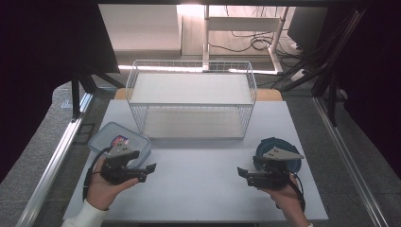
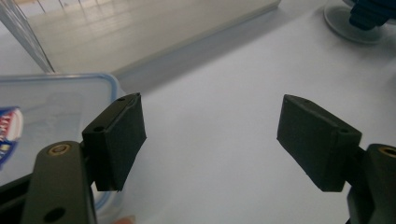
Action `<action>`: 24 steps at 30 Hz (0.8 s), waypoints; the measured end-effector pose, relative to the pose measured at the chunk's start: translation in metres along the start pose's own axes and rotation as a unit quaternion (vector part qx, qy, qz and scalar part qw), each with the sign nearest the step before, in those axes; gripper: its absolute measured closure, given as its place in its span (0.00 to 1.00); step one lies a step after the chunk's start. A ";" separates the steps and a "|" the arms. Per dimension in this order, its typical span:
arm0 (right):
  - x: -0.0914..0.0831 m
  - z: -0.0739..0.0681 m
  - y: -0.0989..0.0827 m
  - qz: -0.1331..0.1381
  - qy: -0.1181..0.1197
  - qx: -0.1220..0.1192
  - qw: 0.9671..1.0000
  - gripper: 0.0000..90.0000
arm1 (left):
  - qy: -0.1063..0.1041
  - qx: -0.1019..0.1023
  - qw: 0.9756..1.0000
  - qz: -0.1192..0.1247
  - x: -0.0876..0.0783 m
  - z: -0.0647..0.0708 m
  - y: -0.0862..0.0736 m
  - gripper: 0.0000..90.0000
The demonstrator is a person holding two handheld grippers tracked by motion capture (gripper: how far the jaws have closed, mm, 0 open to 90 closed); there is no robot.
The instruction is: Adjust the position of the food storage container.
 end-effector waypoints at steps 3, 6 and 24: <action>0.002 0.001 0.001 -0.001 -0.005 0.005 1.000 0.25 | -0.009 -0.022 1.000 0.007 -0.001 -0.009 0.005 0.26; 0.003 -0.001 0.003 0.000 -0.002 0.002 1.000 0.25 | -0.007 -0.027 1.000 0.010 -0.003 -0.014 0.007 0.27; 0.009 -0.006 0.010 0.000 0.006 -0.007 1.000 0.25 | 0.075 -0.047 0.996 -0.020 -0.037 -0.130 0.009 0.52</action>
Point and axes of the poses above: each handheld gripper's, and its own axes: x roughly forward along the jaws, y roughly out of its top, z roughly to its right, the point moved 8 cm from there along x, roughly forward along the jaws, and after that the axes turned 14 degrees about -y, right-handed, at the moved point
